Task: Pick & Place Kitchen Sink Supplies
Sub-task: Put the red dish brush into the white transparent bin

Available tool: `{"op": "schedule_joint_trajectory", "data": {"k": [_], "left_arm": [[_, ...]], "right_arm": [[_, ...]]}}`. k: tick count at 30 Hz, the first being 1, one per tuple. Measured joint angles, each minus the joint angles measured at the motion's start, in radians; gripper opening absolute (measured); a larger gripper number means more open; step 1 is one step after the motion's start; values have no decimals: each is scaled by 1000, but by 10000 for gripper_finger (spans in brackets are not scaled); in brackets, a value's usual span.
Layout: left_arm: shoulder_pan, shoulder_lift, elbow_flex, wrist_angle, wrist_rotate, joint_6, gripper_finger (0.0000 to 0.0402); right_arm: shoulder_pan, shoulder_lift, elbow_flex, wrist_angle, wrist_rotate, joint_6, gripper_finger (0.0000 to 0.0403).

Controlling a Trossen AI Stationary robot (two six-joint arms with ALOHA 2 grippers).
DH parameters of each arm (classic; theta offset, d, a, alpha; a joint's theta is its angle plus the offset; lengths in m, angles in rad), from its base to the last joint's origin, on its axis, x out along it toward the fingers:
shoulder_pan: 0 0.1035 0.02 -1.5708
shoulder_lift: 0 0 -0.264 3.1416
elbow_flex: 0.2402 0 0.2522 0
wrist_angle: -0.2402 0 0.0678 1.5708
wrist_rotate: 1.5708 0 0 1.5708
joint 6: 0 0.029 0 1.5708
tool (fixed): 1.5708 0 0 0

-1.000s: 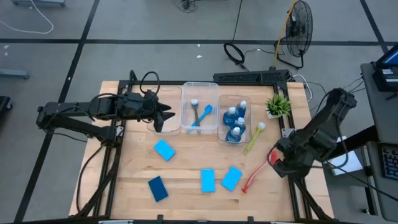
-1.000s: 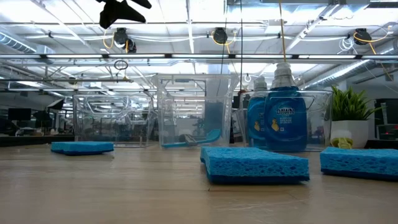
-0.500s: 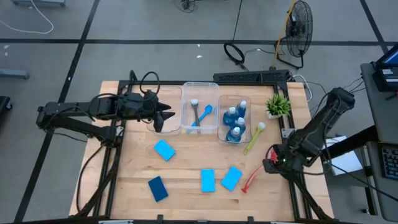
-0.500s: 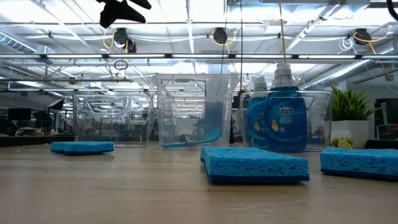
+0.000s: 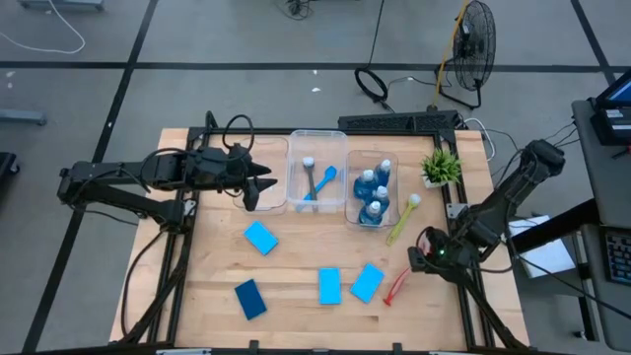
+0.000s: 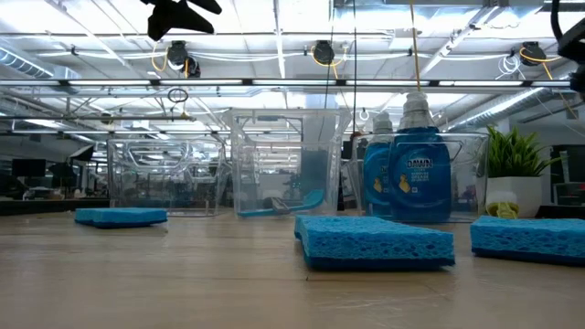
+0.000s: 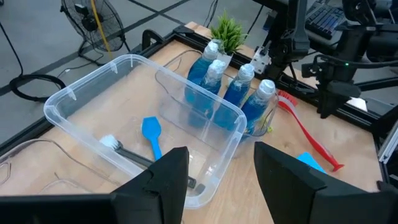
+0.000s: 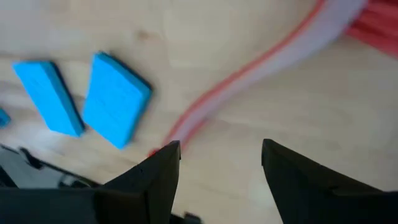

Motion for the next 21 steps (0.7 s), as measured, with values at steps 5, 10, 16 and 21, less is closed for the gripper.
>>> {"op": "schedule_joint_trajectory", "data": {"k": [5, 10, 16, 21], "left_arm": [[0, 0, 0, -1, 2, 1, 187], [0, 0, 0, -9, 2, 4, 187], [0, 0, 0, -18, 2, 6, 186], [0, 0, 0, -22, 5, 8, 186]], "right_arm": [[-29, 1, 0, -30, 37, 0, 212], [-51, 13, 0, -47, 35, -2, 212], [-72, 54, 0, -46, -8, -1, 212], [-97, 103, 0, -46, -17, 2, 212]]}}
